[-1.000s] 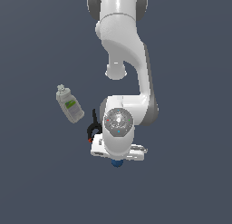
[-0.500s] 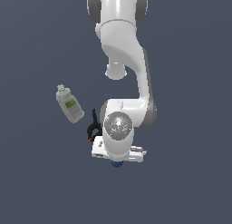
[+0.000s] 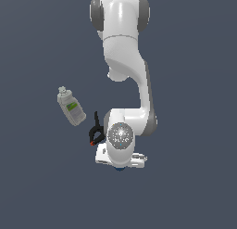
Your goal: Pick up a designated object from a clutter of objects.
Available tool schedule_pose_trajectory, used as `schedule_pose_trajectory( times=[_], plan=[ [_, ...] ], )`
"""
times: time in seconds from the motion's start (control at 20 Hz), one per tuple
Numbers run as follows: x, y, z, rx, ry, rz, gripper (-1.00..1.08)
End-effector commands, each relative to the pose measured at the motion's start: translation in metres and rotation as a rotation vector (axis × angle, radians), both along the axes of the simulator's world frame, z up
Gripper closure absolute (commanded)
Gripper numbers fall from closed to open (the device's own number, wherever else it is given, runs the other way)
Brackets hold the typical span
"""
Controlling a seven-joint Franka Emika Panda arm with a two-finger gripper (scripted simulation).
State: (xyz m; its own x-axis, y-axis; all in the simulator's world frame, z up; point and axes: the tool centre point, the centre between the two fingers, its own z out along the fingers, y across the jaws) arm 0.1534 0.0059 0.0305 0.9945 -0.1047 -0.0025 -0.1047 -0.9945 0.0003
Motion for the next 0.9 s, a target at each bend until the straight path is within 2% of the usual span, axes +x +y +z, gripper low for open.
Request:
schedule_pose_trajectory(
  times=[0.0,0.05,0.85],
  plan=[
    [0.0014,0.0000,0.0002,0.000,-0.002,0.000,-0.92],
    [0.0014,0.0000,0.0002,0.000,-0.002,0.000,1.08],
    [-0.0002,-0.0043,0.0101,0.000,-0.002,0.000,1.08]
  ],
)
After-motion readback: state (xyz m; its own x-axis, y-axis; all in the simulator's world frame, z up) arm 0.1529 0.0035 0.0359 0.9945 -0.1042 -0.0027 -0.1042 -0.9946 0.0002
